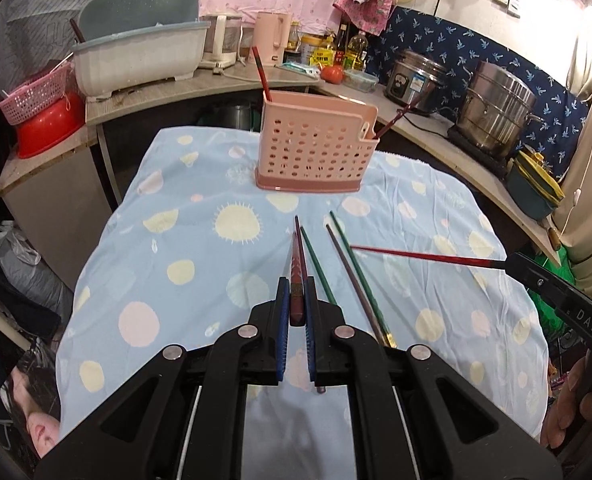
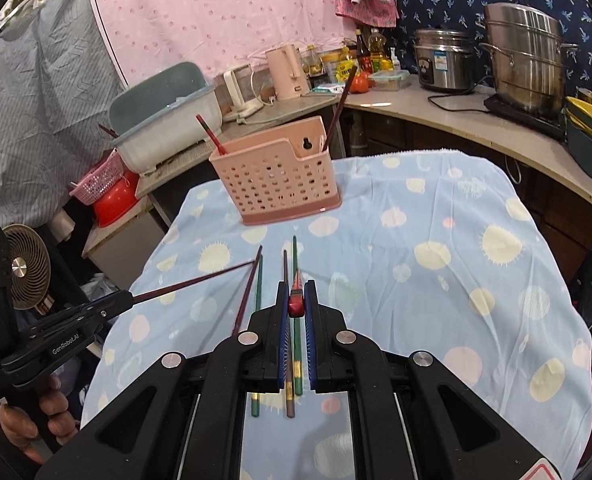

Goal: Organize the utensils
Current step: 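Lift the dark red chopstick with the left tool while the right tool carries the red chopstick to the basket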

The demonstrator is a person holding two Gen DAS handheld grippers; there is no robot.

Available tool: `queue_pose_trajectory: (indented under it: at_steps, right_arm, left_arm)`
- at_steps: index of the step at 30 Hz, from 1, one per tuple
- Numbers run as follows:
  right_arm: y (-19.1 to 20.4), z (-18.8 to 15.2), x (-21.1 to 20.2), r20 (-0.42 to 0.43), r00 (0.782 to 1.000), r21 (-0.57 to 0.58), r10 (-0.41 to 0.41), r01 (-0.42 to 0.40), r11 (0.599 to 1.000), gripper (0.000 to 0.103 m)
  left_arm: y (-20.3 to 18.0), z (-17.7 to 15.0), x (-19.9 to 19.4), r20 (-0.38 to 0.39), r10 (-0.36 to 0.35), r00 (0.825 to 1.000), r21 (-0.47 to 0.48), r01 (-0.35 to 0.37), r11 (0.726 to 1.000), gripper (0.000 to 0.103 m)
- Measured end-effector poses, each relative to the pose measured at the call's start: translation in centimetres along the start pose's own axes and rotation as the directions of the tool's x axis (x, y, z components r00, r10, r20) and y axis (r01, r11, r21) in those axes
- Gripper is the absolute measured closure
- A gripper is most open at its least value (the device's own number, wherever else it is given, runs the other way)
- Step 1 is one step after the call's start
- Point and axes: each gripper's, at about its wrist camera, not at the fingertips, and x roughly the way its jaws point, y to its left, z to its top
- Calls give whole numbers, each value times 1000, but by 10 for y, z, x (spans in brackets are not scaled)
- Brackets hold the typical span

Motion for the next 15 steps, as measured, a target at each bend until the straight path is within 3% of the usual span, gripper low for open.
queue_pose_trajectory:
  at_steps: [15]
  right_arm:
    - [4, 74, -6, 115, 993, -29, 18, -15, 999, 96]
  left_arm:
    - [-3, 73, -9, 83, 22, 996, 22, -24, 999, 96]
